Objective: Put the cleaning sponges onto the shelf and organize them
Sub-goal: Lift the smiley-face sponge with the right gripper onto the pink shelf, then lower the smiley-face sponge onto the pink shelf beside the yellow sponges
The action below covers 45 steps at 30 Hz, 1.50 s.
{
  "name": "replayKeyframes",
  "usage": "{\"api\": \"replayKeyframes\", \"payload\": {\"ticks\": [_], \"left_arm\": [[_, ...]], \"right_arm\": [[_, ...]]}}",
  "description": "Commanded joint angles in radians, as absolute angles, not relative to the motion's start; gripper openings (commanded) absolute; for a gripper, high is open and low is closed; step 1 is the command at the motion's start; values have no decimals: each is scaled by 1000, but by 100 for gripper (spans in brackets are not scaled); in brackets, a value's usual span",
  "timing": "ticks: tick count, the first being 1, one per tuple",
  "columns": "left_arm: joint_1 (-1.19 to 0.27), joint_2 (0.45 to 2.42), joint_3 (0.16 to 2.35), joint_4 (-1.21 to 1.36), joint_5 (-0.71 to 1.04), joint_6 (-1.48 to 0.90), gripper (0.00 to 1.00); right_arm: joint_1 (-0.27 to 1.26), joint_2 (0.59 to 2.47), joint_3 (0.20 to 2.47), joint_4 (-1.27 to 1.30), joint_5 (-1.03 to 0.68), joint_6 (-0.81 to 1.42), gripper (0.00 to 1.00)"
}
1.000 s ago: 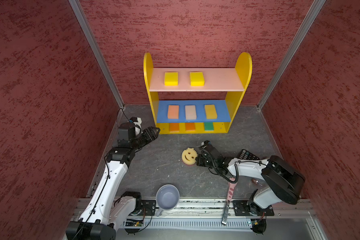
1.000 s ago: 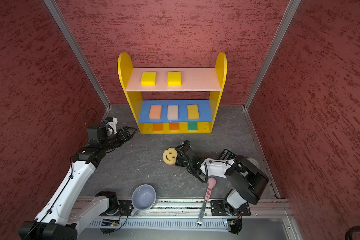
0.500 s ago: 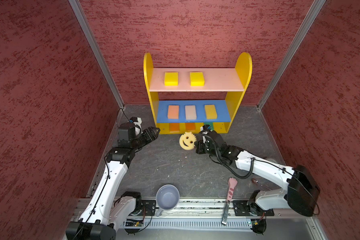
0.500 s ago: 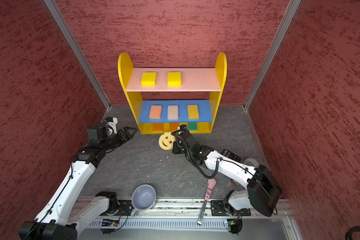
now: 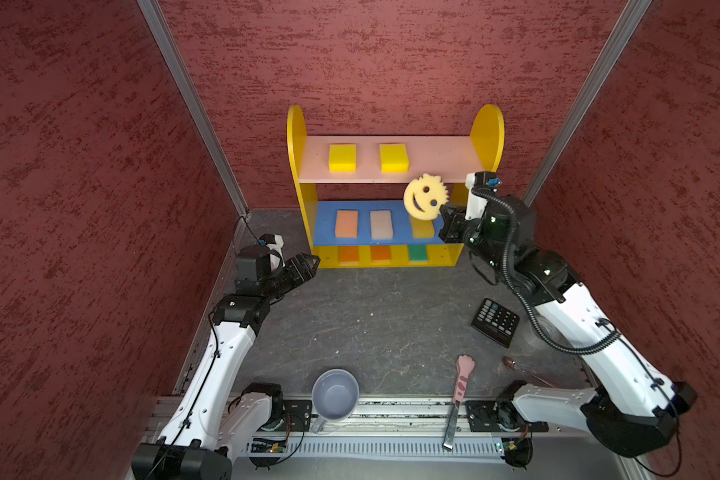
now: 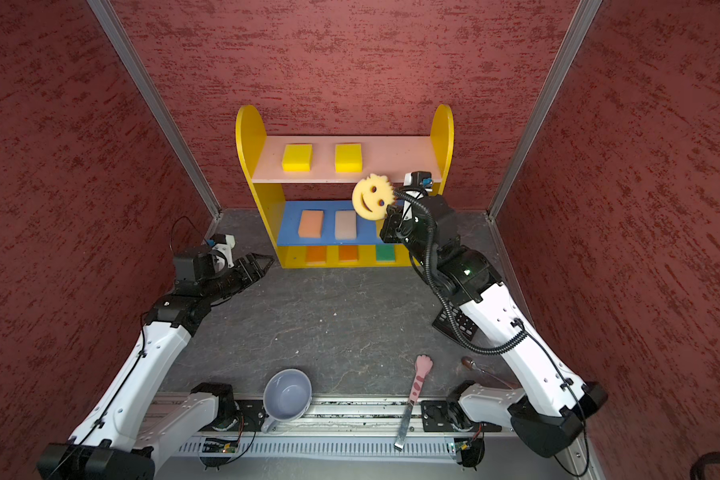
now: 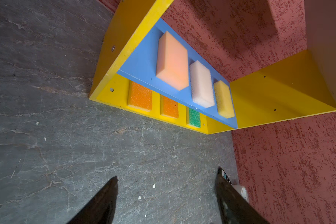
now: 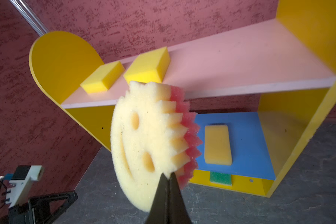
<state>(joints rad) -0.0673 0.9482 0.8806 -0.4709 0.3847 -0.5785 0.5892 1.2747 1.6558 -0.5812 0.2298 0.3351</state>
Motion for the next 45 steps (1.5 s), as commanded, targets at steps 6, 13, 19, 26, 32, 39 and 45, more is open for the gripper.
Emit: {"api": "replayKeyframes", "payload": {"ticks": [6, 13, 19, 26, 32, 39, 45], "left_arm": [[-58, 916, 896, -492, 378, -557, 78], [-54, 902, 902, -510, 374, -549, 78], [-49, 892, 898, -523, 372, -549, 79], [-39, 877, 897, -536, 367, -548, 79], [-35, 876, 896, -538, 373, -548, 79], [-33, 880, 898, -534, 378, -555, 79], [-33, 882, 900, -534, 377, -557, 79]], "right_arm": [[500, 1430, 1953, -713, 283, 255, 0], [408, 1563, 2111, -738, 202, 270, 0], [318, 1710, 2306, -837, 45, 335, 0], [251, 1800, 2394, -869, -100, 405, 0], [225, 1813, 2388, -889, -138, 426, 0], [200, 1816, 2385, -899, -161, 452, 0], [191, 1817, 2380, -896, -162, 469, 0]]}}
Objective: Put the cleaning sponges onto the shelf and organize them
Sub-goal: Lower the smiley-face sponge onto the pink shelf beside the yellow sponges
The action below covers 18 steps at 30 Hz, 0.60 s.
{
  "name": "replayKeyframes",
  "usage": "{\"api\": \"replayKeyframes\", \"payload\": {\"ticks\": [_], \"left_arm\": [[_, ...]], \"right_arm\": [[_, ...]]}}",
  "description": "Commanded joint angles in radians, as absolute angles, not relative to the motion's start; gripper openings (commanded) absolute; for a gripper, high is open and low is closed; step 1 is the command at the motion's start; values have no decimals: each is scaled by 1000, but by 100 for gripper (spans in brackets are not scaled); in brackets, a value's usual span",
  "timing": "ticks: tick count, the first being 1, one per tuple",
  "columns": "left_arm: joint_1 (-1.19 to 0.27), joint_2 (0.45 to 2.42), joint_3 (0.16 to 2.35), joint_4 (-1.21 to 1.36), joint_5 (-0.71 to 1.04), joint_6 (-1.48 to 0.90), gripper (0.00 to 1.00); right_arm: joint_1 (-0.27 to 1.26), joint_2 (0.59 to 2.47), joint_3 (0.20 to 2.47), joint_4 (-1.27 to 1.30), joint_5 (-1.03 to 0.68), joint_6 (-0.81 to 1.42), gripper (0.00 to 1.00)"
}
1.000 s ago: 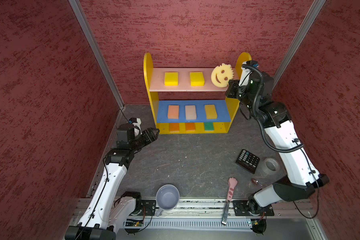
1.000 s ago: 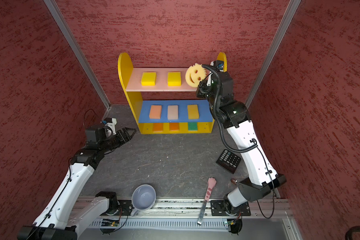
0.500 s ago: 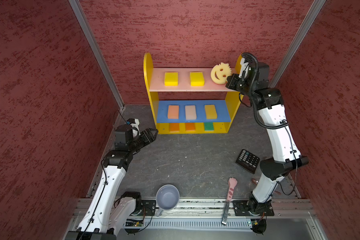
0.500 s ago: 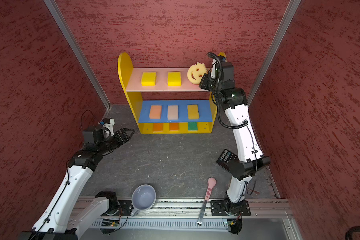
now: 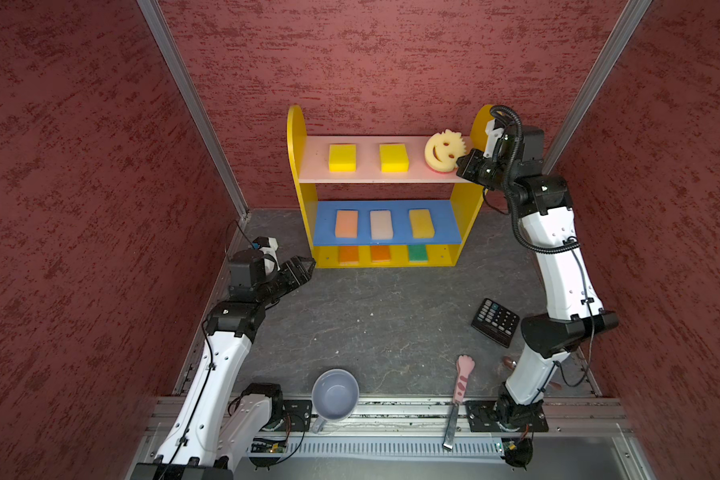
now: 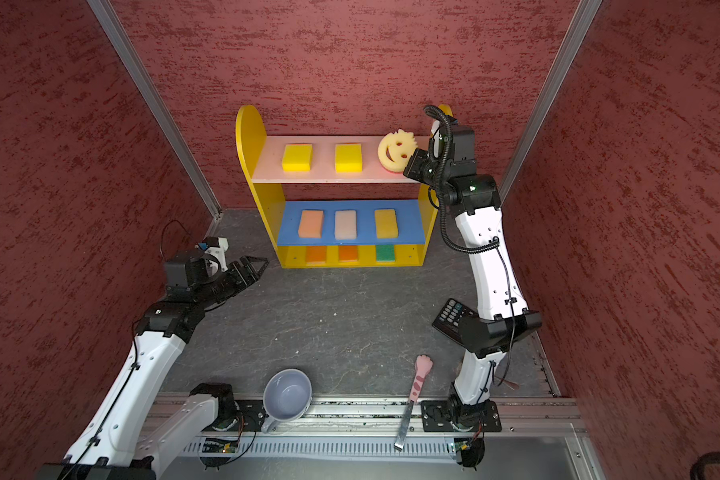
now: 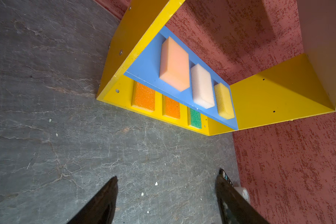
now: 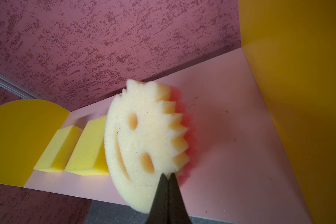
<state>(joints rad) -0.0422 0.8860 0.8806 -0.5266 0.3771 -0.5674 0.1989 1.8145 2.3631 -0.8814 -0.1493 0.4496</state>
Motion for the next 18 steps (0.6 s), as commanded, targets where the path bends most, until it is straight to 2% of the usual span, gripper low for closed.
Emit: {"api": "replayKeyframes", "payload": {"ticks": [1, 4, 8, 16, 18], "left_arm": [[-33, 882, 902, -534, 379, -557, 79], [-33, 882, 900, -532, 380, -560, 78], [-32, 879, 898, -534, 380, -561, 79], [-33, 874, 887, -539, 374, -557, 79], [-34, 871, 885, -539, 374, -557, 79]], "right_arm": [[190, 1819, 2379, -893, -161, 472, 0], [185, 1822, 2381, -887, -161, 480, 1], [182, 1822, 2375, -879, -145, 482, 9], [181, 1809, 2323, -853, -118, 484, 10], [181, 1805, 2316, -846, -110, 483, 15]]}}
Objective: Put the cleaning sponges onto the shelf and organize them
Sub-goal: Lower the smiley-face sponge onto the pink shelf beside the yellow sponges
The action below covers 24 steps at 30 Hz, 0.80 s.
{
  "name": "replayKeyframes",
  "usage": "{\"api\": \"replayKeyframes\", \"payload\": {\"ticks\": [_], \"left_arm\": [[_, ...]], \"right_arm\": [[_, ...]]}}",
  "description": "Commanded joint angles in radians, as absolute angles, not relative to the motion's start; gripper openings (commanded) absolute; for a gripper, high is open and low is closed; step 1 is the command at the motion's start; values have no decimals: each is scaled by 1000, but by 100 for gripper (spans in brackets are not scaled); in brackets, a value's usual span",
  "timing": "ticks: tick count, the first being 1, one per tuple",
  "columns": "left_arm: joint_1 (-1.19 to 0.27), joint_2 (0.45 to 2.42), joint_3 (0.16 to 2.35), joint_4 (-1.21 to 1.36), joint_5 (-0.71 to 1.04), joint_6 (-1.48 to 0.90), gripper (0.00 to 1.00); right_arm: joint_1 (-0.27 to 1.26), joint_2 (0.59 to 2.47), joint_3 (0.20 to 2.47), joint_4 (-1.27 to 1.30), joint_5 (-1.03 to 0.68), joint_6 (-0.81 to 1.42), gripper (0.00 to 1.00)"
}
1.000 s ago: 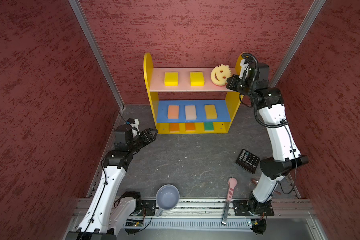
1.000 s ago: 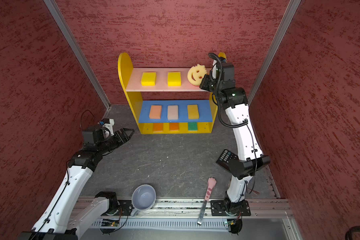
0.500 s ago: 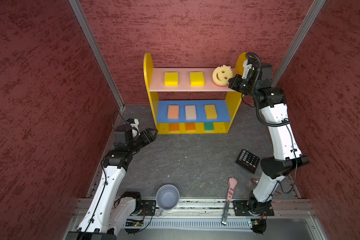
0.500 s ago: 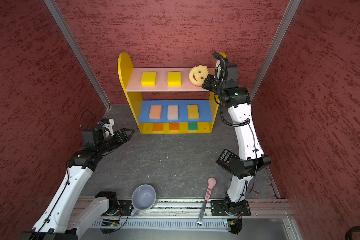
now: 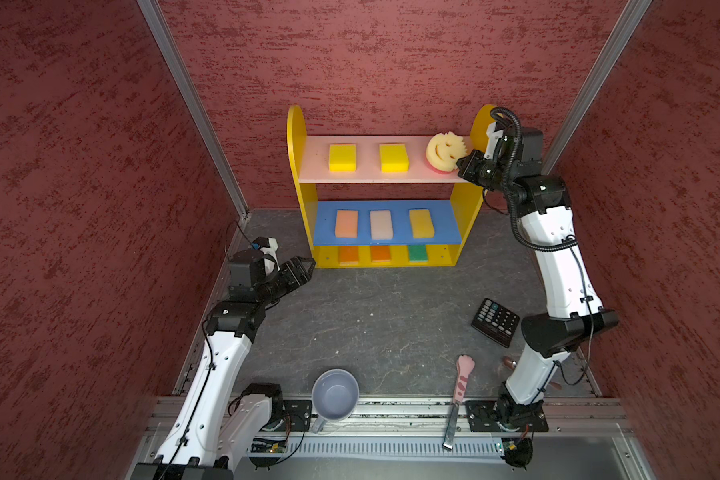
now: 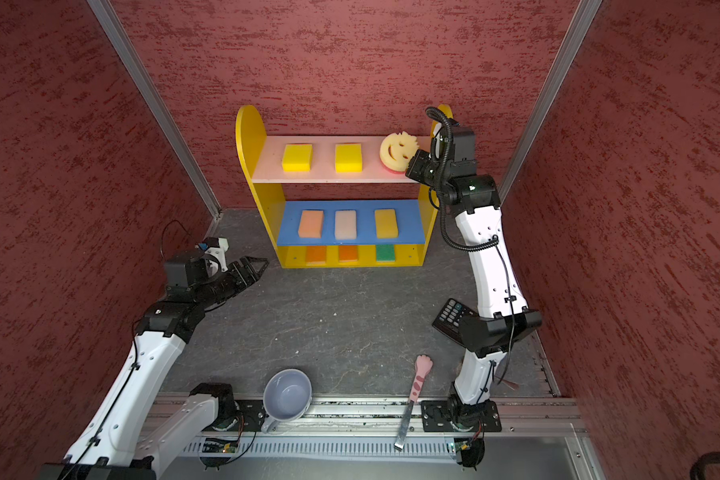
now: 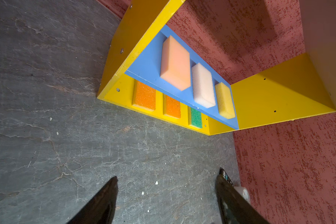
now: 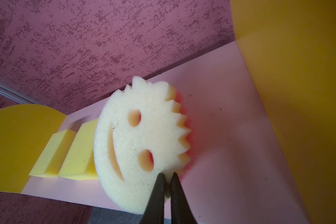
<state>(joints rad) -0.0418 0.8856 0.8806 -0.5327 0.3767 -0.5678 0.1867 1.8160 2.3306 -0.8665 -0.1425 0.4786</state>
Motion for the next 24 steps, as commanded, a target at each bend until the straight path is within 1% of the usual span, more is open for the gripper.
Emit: {"api": "replayKeyframes", "payload": {"ticks": [1, 11, 14, 17, 21, 24], "left_arm": [[-34, 871, 884, -539, 373, -556, 79], [-32, 873, 881, -534, 373, -558, 79], [-31, 874, 880, -532, 373, -559, 79], [-32, 878, 882, -532, 376, -558, 79], [-32, 873, 882, -533, 377, -558, 79], [-31, 868, 881, -535, 373, -555, 79]], "right_arm": [[181, 1805, 2316, -846, -105, 482, 16], [179, 1790, 2315, -824, -77, 479, 22], [179, 1785, 2325, -822, -76, 475, 30], [179, 1796, 2363, -833, -70, 469, 34], [179, 1821, 2444, -867, -76, 466, 35], [181, 1803, 2446, -870, -98, 473, 34]]}}
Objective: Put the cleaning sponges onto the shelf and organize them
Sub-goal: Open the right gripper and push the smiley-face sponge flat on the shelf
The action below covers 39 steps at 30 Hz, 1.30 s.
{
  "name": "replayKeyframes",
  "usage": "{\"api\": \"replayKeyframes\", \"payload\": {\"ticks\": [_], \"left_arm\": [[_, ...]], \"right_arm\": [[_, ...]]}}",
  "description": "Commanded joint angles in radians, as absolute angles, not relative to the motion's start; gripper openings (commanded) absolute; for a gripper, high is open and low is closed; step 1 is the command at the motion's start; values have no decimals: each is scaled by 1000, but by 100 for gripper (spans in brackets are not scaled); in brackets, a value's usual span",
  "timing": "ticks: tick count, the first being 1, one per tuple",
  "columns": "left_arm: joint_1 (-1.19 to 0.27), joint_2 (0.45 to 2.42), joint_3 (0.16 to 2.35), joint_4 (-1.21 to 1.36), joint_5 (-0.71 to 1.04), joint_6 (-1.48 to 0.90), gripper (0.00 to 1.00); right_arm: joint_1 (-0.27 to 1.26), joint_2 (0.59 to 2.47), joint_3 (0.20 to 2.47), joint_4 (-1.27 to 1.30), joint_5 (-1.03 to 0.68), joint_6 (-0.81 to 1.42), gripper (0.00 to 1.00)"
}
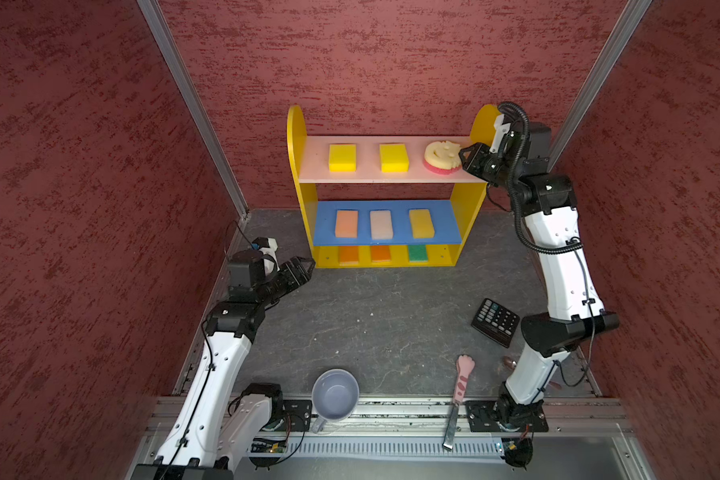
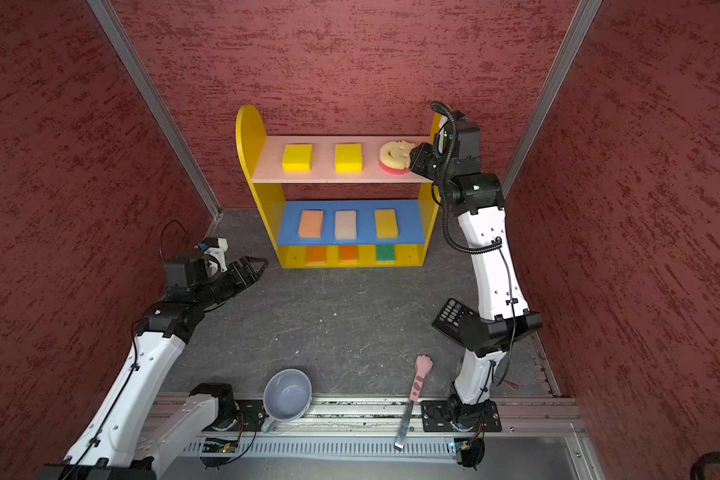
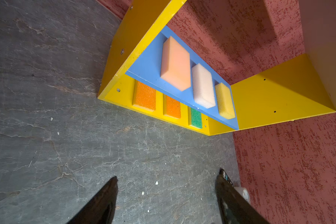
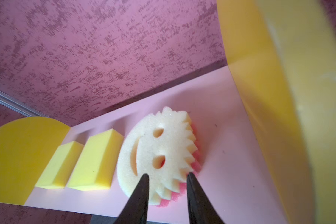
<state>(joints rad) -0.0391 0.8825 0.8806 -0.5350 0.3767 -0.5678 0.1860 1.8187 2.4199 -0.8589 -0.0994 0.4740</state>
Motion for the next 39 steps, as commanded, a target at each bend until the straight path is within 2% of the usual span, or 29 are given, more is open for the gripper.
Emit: {"api": "replayKeyframes", "payload": {"ticks": [1, 4, 5, 6, 8, 9, 22, 39], "left_arm": [[-32, 867, 881, -534, 372, -555, 79], [-30, 870, 881, -535, 374, -555, 79], [-30, 873, 881, -533, 375, -557, 79], [-29, 873, 879, -532, 374, -558, 79], [-30, 875, 879, -528, 376, -564, 79], [-30, 875, 877, -523, 377, -567, 79], [-32, 885, 877, -517, 380, -583, 79], [-31, 890, 889, -533, 374, -568, 79]], "right_arm": [[182, 1796, 2444, -873, -100, 472, 34], [186, 1768, 2424, -879, -106, 470, 34], [189, 1756, 2412, -877, -117, 471, 30], [193, 1747, 2399, -875, -129, 471, 24], [213, 1728, 2366, -872, -149, 468, 4], [223, 1722, 2354, -874, -153, 466, 0], [278, 1704, 2195, -823, -208, 465, 0], [255, 1752, 2230, -809, -144, 466, 0]]}}
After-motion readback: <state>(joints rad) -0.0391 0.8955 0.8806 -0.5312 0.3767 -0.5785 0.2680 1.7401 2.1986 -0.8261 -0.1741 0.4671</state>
